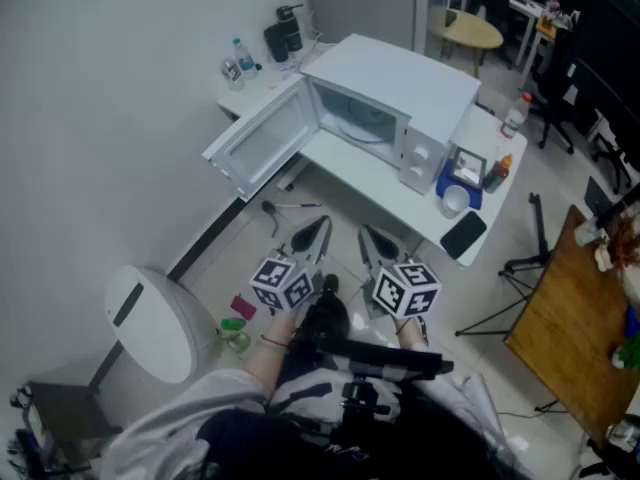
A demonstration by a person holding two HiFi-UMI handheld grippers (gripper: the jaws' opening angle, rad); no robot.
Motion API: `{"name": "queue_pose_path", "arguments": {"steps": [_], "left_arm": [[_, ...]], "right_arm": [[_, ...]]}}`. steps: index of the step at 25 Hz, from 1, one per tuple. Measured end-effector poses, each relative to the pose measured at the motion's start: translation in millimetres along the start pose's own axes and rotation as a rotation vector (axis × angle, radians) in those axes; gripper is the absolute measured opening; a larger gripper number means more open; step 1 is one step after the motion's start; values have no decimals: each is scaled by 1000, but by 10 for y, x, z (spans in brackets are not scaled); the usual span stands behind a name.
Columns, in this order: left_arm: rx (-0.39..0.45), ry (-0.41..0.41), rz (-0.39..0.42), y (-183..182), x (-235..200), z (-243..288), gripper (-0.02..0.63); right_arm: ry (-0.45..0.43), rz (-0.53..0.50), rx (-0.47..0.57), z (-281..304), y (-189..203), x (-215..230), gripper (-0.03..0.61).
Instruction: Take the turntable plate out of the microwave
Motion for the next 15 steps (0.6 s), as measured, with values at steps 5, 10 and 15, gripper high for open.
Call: {"name": "queue_pose_path", "arguments": {"steps": [5,10,15], "left_arm": [[-15,67,15,-227,-650,510,6],[-88,157,76,-472,-1247,1041,6],[-136,248,59,-580,-1825,1552,6]], "right_arm": [[62,40,19,744,-326,331,-11],[136,120,28,1539,-647,630,-11],[231,184,20,2152,-834,939,-11]]}}
Point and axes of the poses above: the fingertips, and each gripper's own axes: z forward along the fingers, x to its right, y out of its underside, the point moved 5 cm from there along -z, backward along the fingers, and after that the axes turned 15 degrees about -x, right-handed, at the moved point
